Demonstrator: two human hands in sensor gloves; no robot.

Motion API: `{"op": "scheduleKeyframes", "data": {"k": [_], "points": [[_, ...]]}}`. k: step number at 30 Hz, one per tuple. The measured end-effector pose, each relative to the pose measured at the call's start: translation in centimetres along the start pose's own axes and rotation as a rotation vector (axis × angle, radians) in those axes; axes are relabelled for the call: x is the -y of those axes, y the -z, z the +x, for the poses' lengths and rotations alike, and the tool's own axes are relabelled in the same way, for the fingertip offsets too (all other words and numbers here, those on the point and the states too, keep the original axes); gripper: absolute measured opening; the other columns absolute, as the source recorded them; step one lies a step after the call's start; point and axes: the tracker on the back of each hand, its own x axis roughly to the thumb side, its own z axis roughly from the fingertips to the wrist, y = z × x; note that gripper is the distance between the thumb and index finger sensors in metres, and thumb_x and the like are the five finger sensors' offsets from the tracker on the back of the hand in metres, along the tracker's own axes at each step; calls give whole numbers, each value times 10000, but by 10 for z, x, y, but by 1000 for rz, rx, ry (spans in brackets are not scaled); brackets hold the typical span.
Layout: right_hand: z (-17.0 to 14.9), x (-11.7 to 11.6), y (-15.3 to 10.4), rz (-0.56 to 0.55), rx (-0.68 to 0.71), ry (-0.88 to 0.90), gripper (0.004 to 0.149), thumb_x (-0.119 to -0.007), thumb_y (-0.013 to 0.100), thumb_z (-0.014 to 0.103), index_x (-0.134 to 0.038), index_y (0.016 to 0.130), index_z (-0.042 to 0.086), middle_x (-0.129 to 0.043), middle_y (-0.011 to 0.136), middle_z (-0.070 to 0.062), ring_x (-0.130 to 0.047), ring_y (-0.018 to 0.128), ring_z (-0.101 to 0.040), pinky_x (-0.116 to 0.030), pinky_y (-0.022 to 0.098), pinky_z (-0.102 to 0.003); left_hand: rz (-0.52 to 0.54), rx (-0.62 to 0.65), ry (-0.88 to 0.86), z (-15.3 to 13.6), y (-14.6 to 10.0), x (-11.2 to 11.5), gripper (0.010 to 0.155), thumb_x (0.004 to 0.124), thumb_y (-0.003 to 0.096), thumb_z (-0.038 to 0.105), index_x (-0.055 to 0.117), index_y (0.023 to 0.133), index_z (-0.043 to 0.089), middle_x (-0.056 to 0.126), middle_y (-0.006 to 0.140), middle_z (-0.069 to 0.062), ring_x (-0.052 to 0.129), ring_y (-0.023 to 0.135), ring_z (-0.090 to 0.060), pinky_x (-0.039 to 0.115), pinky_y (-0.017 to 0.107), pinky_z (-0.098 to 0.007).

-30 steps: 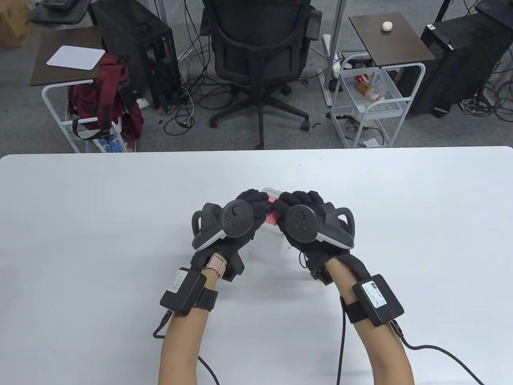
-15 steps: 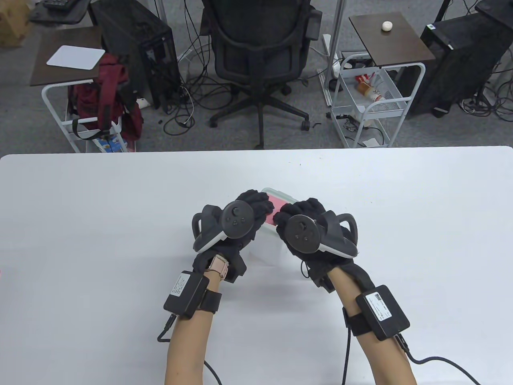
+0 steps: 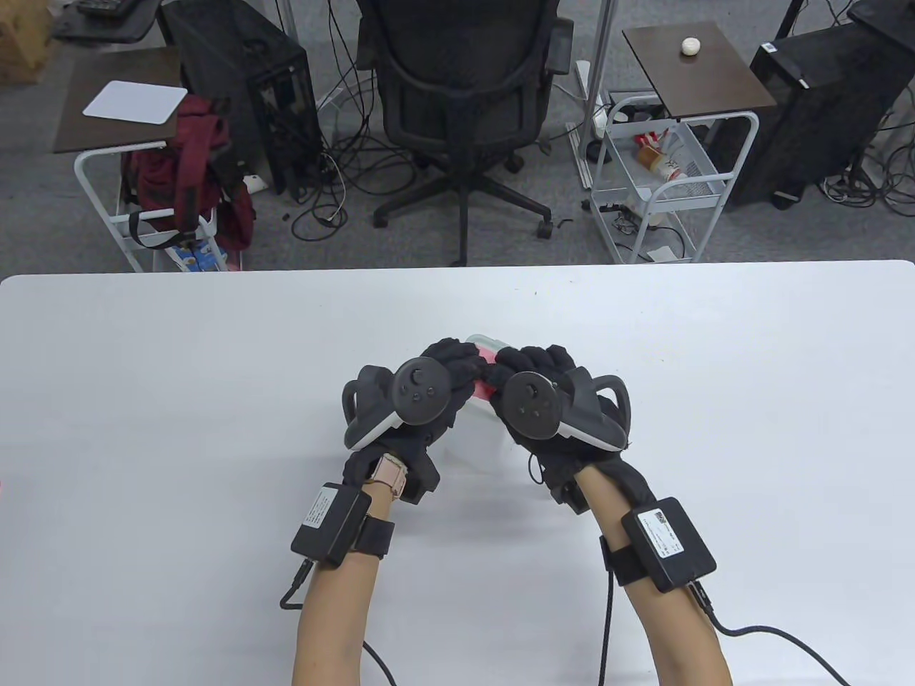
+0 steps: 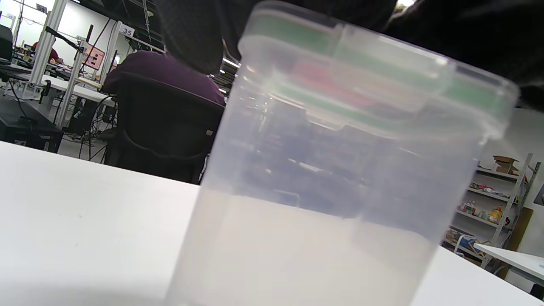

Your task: Squeeze liquid glue on card and attach to container

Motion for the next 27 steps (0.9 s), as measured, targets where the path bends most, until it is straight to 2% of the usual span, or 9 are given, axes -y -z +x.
{"op": "scheduleKeyframes", "data": {"k": [3, 10, 13, 15, 18, 20, 22, 27], "points": [[2, 3, -1, -20, 14, 7, 449, -610, 588, 382, -701, 990, 202, -674, 1121, -51, -669, 1020, -358, -446, 828, -586, -1, 0, 6, 0, 0, 0, 416, 733, 496, 405, 766, 910, 393, 762, 1071, 197, 748, 1090, -142, 775, 747, -368], [-2, 14, 0, 53, 32, 97, 421, -606, 591, 396, -760, 939, 217, -733, 1080, -33, -711, 989, -349, -473, 819, -592, 0, 2, -6, 0, 0, 0, 414, 732, 498, 405, 764, 910, 395, 762, 1071, 196, 745, 1092, -139, 771, 749, -371], [-7, 12, 5, -45, -19, 167, 430, -620, 587, 391, -770, 938, 193, -769, 1041, -57, -737, 951, -359, -502, 804, -577, 0, 1, -3, 0, 0, 0, 415, 731, 498, 405, 764, 912, 392, 761, 1071, 197, 745, 1091, -141, 771, 748, -371], [-11, 8, 8, -59, -52, 152, 430, -616, 590, 391, -753, 953, 205, -720, 1086, -54, -697, 987, -366, -473, 814, -581, 2, 0, -1, 0, 0, 0, 422, 731, 498, 405, 763, 918, 385, 763, 1071, 193, 746, 1090, -144, 773, 747, -370], [-11, 1, 9, 7, -56, 76, 472, -603, 597, 392, -662, 1027, 205, -623, 1142, -34, -613, 1032, -342, -420, 834, -570, 0, 1, -3, -1, 0, 0, 415, 731, 498, 406, 764, 912, 389, 764, 1070, 196, 746, 1089, -142, 772, 747, -370], [-6, 2, 7, -32, -32, 13, 475, -616, 591, 385, -687, 1020, 193, -653, 1131, -41, -645, 1025, -349, -435, 834, -574, 0, 3, -5, -1, 0, 0, 409, 732, 497, 407, 767, 904, 391, 764, 1070, 197, 747, 1089, -141, 772, 748, -370], [-2, 6, 6, -11, -17, -28, 468, -615, 588, 388, -711, 1000, 189, -684, 1111, -43, -677, 1000, -350, -450, 832, -570, -2, 3, -2, 0, 0, 0, 401, 732, 497, 407, 768, 896, 395, 763, 1069, 199, 747, 1090, -141, 773, 747, -370], [0, 15, 2, 30, 34, 22, 428, -620, 584, 388, -780, 931, 195, -758, 1053, -48, -735, 949, -355, -488, 819, -571, -2, 2, 1, 0, 0, 0, 408, 732, 497, 406, 766, 904, 396, 764, 1069, 198, 748, 1089, -142, 771, 747, -371]]}}
